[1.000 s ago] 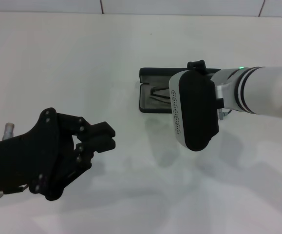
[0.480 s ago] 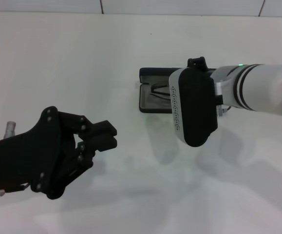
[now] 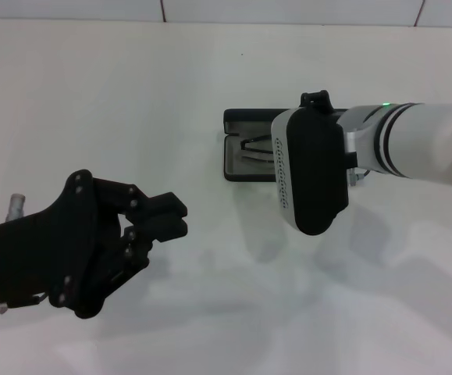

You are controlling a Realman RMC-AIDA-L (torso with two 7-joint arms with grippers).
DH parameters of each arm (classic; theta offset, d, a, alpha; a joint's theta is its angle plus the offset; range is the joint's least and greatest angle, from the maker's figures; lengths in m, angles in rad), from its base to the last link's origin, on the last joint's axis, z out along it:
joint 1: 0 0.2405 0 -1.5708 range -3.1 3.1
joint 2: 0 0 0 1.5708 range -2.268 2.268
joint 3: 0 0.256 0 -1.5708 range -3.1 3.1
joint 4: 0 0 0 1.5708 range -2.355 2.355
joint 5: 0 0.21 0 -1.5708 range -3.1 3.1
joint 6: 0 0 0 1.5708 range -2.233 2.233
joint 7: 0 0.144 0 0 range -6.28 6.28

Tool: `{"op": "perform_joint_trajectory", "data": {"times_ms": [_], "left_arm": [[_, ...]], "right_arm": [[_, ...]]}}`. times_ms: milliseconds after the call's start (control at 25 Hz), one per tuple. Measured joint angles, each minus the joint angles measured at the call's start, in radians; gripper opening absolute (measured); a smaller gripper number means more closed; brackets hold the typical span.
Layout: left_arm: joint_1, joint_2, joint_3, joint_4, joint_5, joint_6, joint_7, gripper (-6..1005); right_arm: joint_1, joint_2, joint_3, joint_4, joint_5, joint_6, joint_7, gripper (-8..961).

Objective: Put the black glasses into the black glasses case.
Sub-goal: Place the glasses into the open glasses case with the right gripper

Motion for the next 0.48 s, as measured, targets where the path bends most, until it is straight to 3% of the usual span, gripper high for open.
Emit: {"op": "perform_joint_trajectory", "data": {"times_ms": [480], "left_arm": [[0.0, 0.0, 0.0, 0.0, -0.001, 0.0, 0.001, 99]], "right_arm": [[-0.001, 0.0, -0.007, -0.001, 0.0, -0.009, 0.008, 66]]}}
